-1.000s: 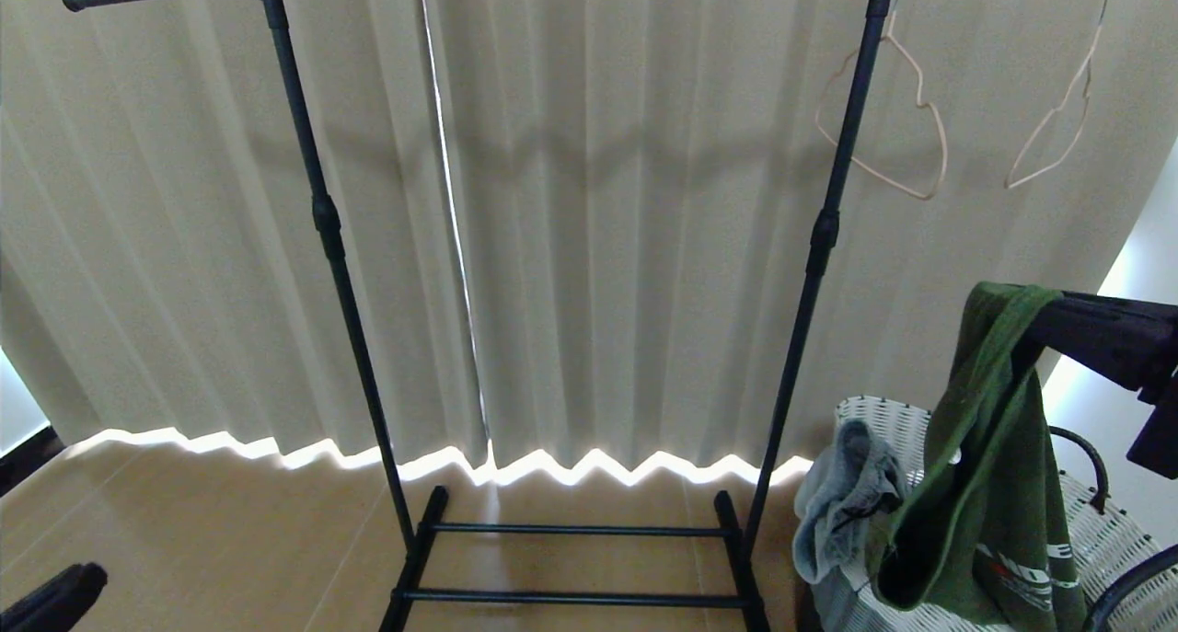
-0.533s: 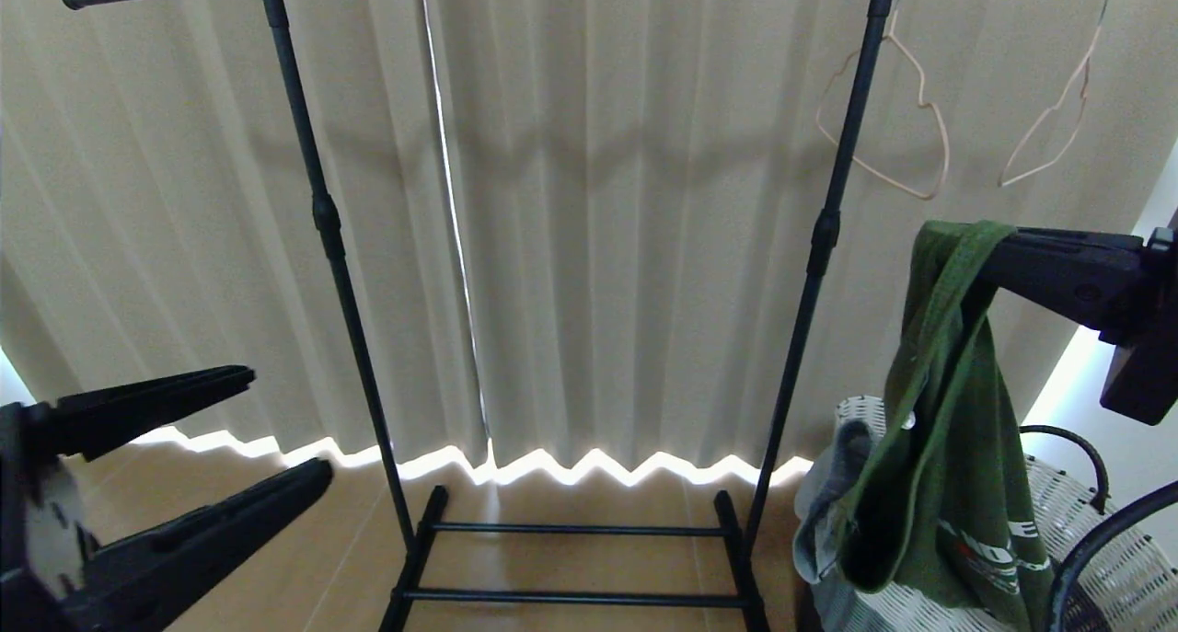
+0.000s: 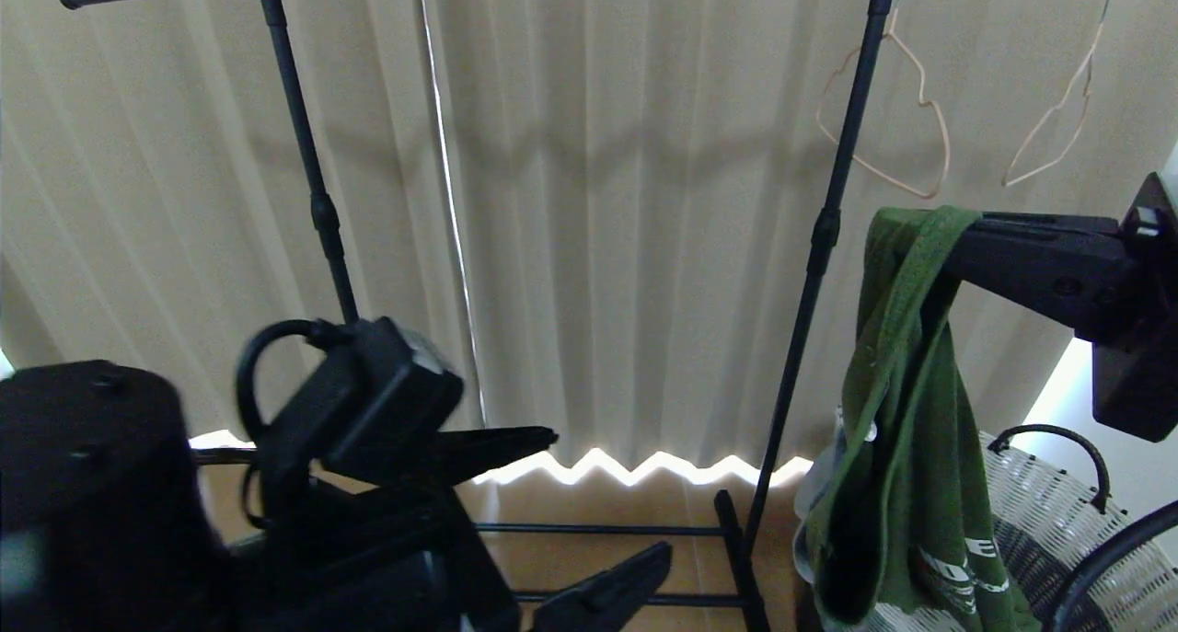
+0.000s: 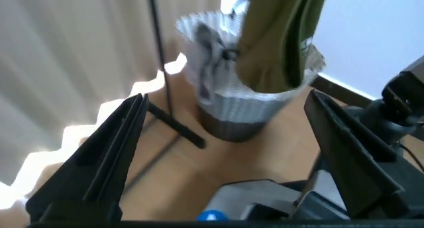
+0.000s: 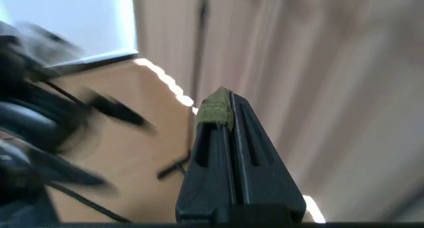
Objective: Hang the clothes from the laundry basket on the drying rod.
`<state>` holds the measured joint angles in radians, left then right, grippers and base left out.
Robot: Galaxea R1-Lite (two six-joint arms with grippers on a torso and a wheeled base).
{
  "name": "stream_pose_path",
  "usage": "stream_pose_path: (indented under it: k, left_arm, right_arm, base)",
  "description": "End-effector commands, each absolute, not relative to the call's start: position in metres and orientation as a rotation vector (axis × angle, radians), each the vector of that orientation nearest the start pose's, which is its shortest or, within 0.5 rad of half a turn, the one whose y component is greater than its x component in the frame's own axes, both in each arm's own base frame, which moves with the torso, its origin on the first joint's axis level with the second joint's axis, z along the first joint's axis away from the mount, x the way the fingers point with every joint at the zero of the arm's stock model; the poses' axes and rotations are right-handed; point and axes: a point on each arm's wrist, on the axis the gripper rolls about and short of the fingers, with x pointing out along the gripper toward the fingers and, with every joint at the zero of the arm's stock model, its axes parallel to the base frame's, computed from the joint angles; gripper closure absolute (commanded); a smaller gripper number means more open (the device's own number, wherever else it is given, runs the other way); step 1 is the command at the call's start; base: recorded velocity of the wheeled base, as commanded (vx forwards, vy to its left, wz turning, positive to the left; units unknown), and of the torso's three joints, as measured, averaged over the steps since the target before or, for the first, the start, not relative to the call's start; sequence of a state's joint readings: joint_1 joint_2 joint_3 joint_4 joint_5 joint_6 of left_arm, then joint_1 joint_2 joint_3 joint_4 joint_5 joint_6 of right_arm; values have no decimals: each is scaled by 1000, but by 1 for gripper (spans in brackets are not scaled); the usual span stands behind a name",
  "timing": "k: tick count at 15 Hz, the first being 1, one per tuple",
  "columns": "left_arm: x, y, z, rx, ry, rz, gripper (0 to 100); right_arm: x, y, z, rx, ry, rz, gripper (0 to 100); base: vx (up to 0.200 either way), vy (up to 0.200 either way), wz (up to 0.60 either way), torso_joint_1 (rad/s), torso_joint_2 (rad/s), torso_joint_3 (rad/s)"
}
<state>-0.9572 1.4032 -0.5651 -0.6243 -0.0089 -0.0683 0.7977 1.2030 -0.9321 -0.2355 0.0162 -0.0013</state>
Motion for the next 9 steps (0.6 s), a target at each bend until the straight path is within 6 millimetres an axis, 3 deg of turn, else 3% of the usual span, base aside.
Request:
stream_pose_path:
  k: [1, 6, 9]
  left_arm:
    - [139, -236, 163, 68, 333, -1002, 0]
    - [151, -264, 144, 40, 313, -1017, 0]
    - [167, -259, 143, 11, 305, -961, 0]
  right_arm:
    - [125, 137, 302, -8, 14, 864, 100]
    - [132, 147, 301, 4, -14, 919, 100]
    - [133, 147, 300, 3, -11, 919, 100]
  base:
    - [0, 0, 0, 0, 0, 0]
    - [0, 0, 0, 0, 0, 0]
    - [0, 0, 0, 0, 0, 0]
